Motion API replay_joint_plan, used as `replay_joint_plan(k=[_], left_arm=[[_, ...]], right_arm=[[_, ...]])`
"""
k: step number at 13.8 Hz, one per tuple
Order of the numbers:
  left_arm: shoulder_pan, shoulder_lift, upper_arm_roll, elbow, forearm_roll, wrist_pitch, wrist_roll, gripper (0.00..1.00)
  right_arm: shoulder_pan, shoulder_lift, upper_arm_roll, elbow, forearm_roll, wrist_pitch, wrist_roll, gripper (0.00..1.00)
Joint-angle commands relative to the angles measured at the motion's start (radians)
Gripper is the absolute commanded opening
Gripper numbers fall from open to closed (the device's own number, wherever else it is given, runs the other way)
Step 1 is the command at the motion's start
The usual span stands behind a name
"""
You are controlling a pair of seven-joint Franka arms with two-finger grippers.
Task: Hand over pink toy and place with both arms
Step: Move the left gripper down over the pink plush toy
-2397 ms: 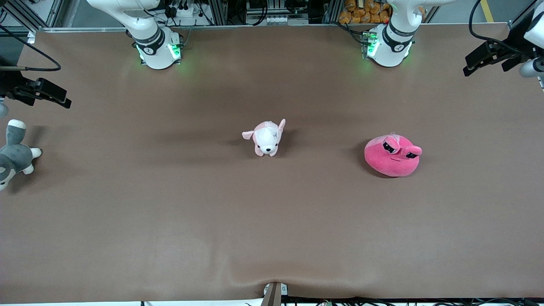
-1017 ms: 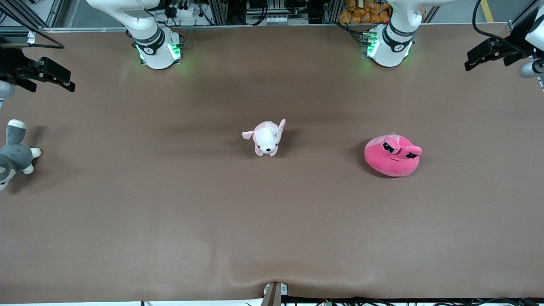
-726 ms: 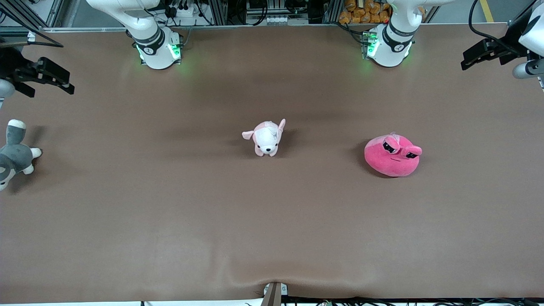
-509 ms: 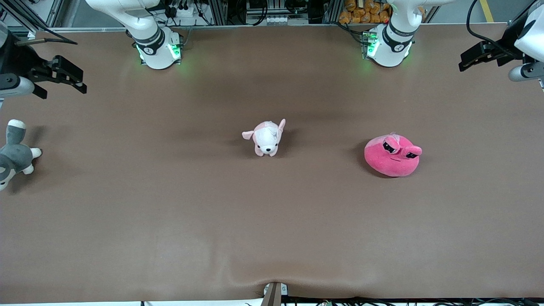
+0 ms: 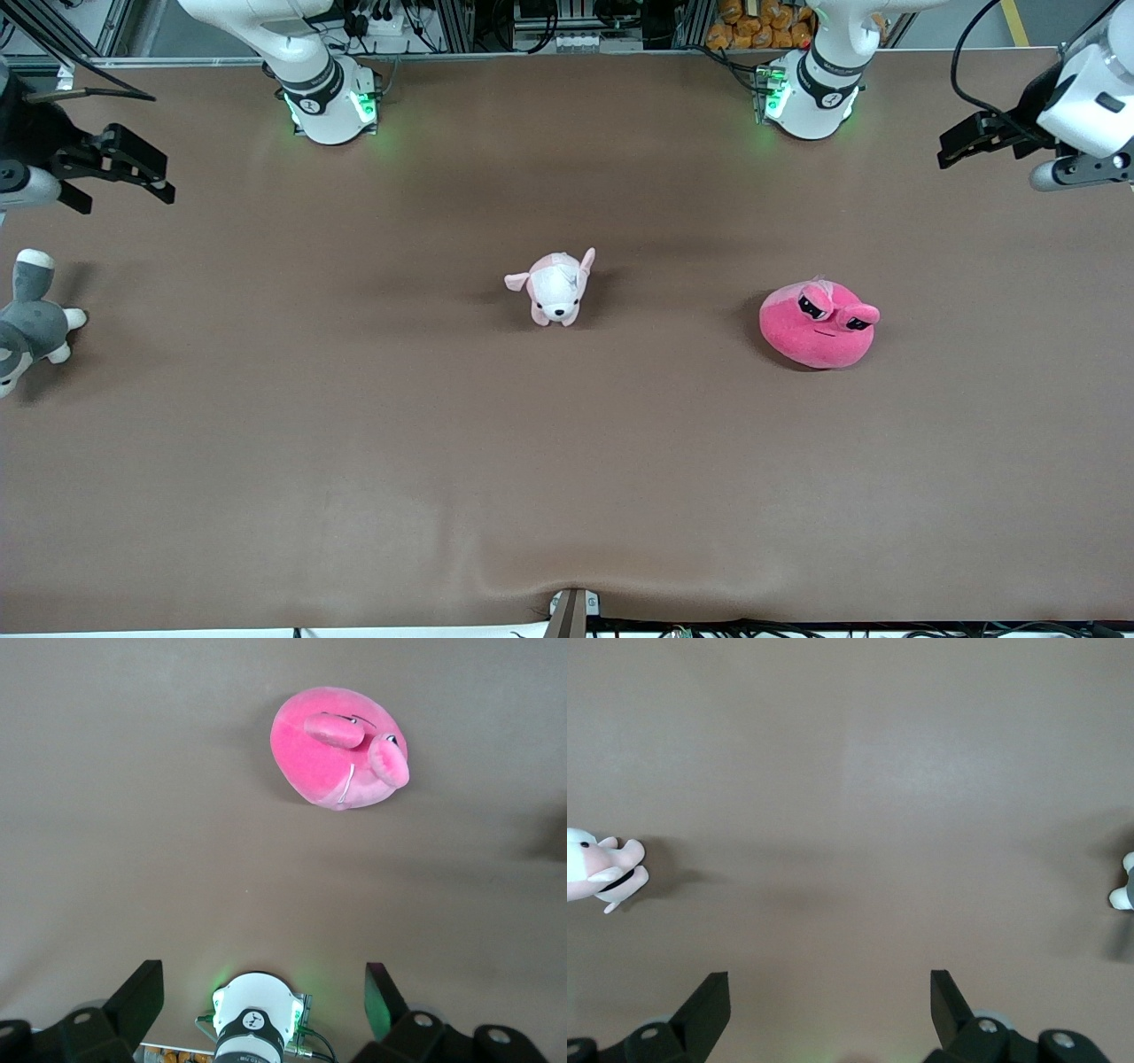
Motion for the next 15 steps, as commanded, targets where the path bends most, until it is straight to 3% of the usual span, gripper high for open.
replay_joint_plan(k=[1, 5, 15], left_arm=[[0.008, -0.055, -0.011, -0.075, 0.023, 0.042, 0.001, 1.00], [0.031, -0.052, -0.009, -0.115, 0.014, 0.095, -0.019, 1.00], [0.074, -0.088, -0.012, -0.345, -0.029, 0.291, -0.043, 1.00]], right_arm=[[-0.025, 0.009, 0.004, -0.003, 0.003, -0.004, -0.011, 1.00], [-0.013, 0.016, 0.005, -0.003, 0.014, -0.033, 0.000, 1.00], [-0.019, 0.033, 0.005, 0.006, 0.017, -0.048, -0.006, 1.00]])
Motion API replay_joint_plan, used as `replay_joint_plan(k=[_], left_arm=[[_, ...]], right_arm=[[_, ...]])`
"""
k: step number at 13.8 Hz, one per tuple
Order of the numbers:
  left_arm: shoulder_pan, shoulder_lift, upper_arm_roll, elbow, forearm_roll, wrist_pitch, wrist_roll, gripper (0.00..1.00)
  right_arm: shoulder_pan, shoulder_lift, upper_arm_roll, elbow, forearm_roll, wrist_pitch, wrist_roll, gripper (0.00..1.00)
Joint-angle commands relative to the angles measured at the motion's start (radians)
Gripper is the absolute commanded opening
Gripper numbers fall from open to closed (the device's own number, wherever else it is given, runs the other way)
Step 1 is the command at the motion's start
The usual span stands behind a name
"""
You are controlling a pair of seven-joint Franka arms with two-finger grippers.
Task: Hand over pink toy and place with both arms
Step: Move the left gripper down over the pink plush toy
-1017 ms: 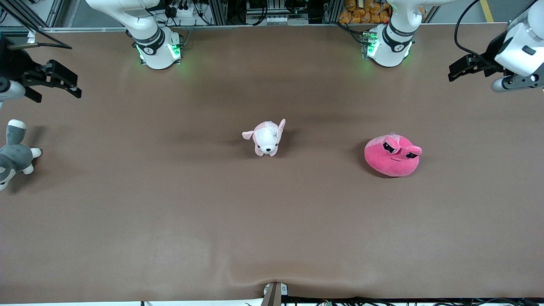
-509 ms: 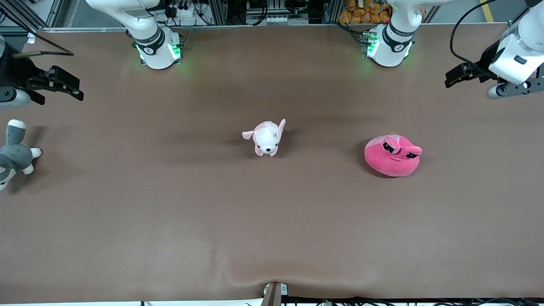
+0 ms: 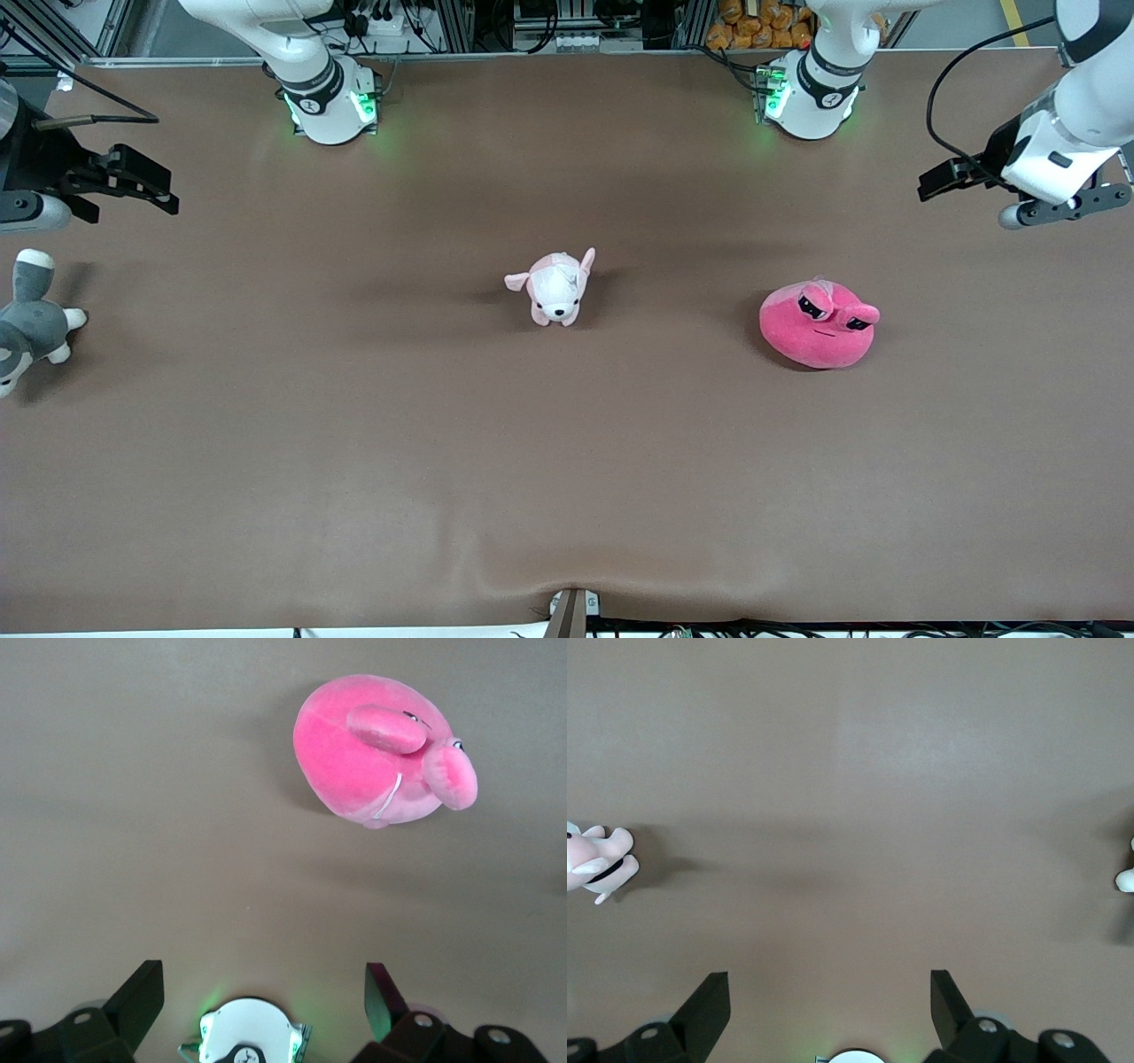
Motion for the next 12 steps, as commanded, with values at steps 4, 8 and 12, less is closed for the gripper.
replay_joint_plan(k=[4, 8, 12], left_arm=[[0.042, -0.036, -0.009, -0.150, -0.089, 0.187, -0.097, 1.00], [0.042, -0.016, -0.011, -0.188, -0.092, 0.277, -0.295, 1.00], [0.023, 0.090, -0.012, -0.182, -0.094, 0.388, -0.618, 1.00]], right_arm=[[-0.011, 0.015, 0.003, 0.011, 0.014, -0.037, -0.002, 1.00], [-0.035, 0.018, 0.002, 0.011, 0.013, -0.030, -0.004, 1.00], [-0.055, 0.030, 0.003, 0.011, 0.016, -0.029, -0.007, 1.00]])
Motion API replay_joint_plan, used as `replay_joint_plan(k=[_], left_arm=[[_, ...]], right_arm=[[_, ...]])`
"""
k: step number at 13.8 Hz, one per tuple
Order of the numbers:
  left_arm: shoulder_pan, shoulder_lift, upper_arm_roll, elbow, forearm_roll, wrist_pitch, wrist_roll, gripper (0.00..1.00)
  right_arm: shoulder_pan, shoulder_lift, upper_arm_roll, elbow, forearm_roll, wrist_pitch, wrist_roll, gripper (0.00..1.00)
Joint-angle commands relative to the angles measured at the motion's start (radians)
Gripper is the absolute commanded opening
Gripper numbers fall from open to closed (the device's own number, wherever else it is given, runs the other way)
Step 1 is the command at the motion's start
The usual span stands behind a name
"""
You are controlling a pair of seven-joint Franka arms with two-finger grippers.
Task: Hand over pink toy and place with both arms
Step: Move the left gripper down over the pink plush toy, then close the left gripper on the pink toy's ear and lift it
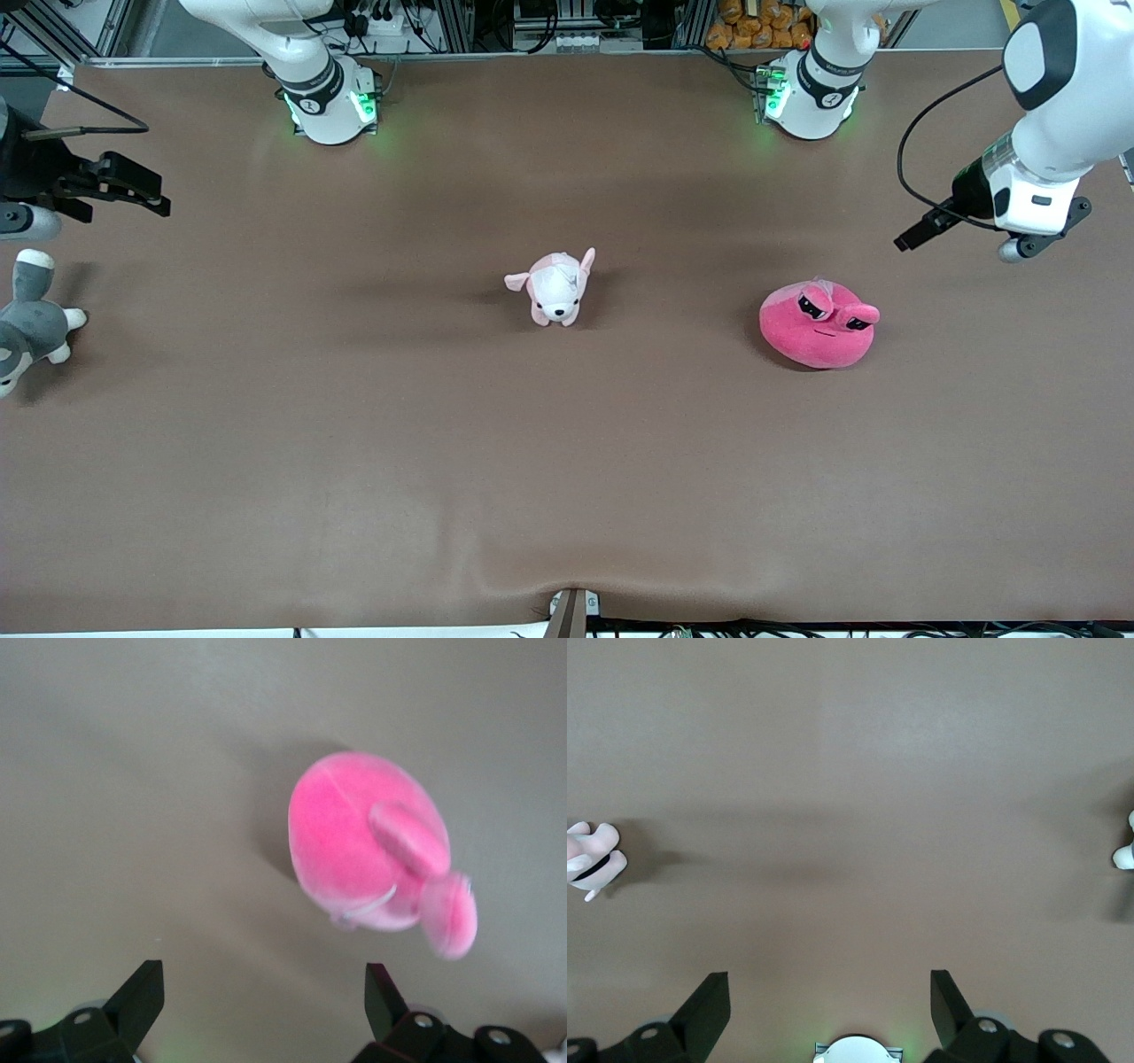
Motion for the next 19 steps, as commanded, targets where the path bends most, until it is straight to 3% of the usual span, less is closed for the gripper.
replay_joint_plan(k=[1, 5, 7, 11, 19], left_arm=[[-0.025, 0.079, -0.009, 0.013, -0.014, 0.071, -0.240, 1.00], [-0.062, 0.156, -0.017, 0.075, -0.016, 0.094, -0.551, 1.00], [-0.061, 0.207, -0.020, 0.098, -0.077, 0.140, -0.634, 1.00], [-0.064, 0.303, -0.022, 0.102, -0.086, 0.219, -0.682, 1.00], [-0.061, 0.386, -0.022, 0.114, -0.158, 0.272, -0.682, 1.00]], right_arm=[[-0.017, 0.013, 0.008, 0.010, 0.016, -0.006, -0.008, 1.00], [-0.017, 0.014, 0.008, 0.010, 0.016, -0.005, -0.010, 1.00], [-0.021, 0.016, 0.008, 0.011, 0.016, -0.005, -0.010, 1.00], [-0.021, 0.016, 0.008, 0.010, 0.016, -0.005, -0.010, 1.00], [-0.020, 0.018, 0.008, 0.008, 0.016, -0.006, -0.010, 1.00]])
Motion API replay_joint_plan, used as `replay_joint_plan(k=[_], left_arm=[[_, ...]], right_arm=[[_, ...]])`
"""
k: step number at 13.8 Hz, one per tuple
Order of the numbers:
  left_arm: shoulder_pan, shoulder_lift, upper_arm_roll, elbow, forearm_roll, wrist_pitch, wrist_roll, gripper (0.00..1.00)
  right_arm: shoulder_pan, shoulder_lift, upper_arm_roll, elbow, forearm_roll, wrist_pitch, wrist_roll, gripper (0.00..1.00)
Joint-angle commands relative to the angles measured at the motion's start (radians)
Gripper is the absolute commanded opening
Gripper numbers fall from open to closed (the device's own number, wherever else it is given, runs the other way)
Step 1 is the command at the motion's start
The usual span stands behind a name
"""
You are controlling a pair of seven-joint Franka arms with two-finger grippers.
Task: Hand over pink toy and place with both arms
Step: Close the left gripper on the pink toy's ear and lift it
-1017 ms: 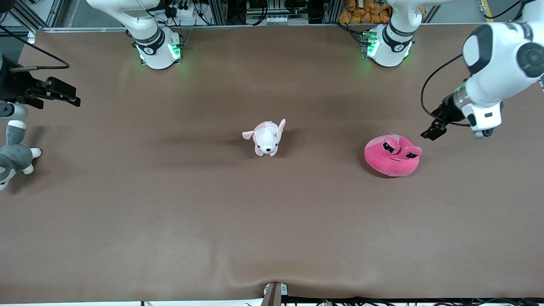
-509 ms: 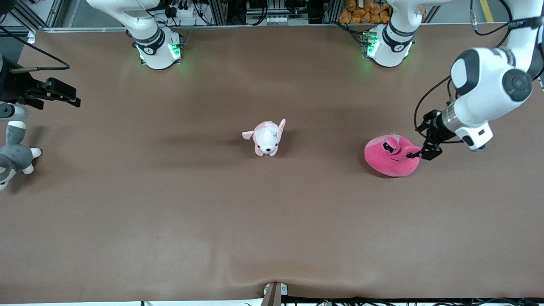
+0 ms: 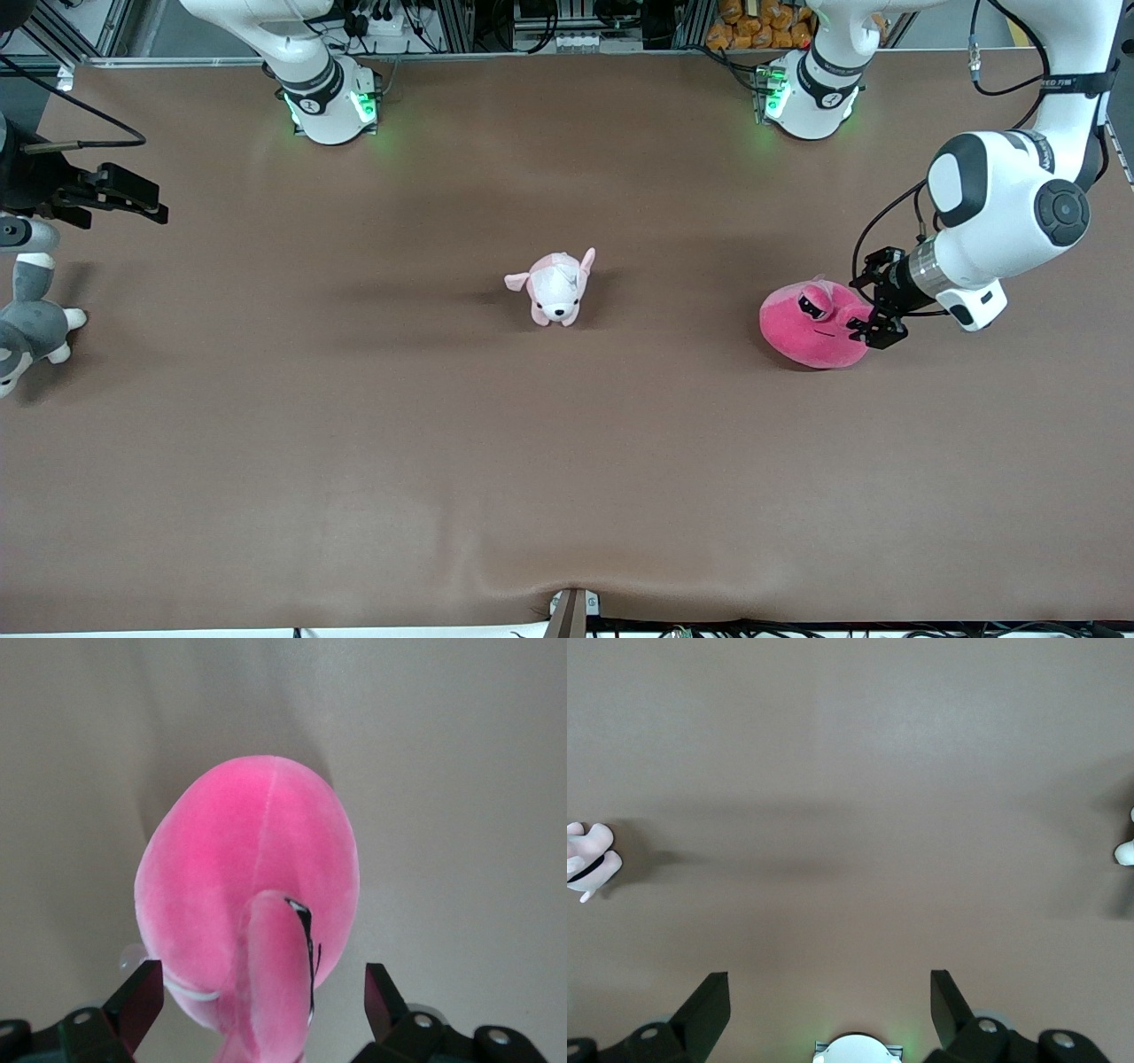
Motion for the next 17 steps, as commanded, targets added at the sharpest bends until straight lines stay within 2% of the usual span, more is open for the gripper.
replay_joint_plan(k=[1, 6, 11, 14, 17], left_arm=[[0.004, 0.046, -0.006, 0.016, -0.019, 0.030, -0.016, 1.00], [0.004, 0.083, -0.006, 0.014, -0.020, 0.060, -0.016, 1.00], [0.002, 0.092, -0.006, 0.013, -0.063, 0.096, -0.018, 0.41], [0.004, 0.081, -0.007, 0.017, -0.092, 0.096, -0.018, 0.00], [0.002, 0.049, -0.013, 0.054, -0.092, 0.073, -0.067, 0.00]], right_arm=[[-0.014, 0.002, 0.007, 0.008, 0.017, -0.006, -0.008, 1.00], [-0.014, 0.002, 0.005, 0.010, 0.016, -0.008, -0.010, 1.00], [-0.011, 0.002, 0.007, 0.011, 0.016, -0.008, -0.008, 1.00], [-0.013, 0.001, 0.007, 0.011, 0.016, -0.013, -0.010, 1.00], [-0.006, 0.001, 0.007, 0.011, 0.016, -0.011, -0.010, 1.00]])
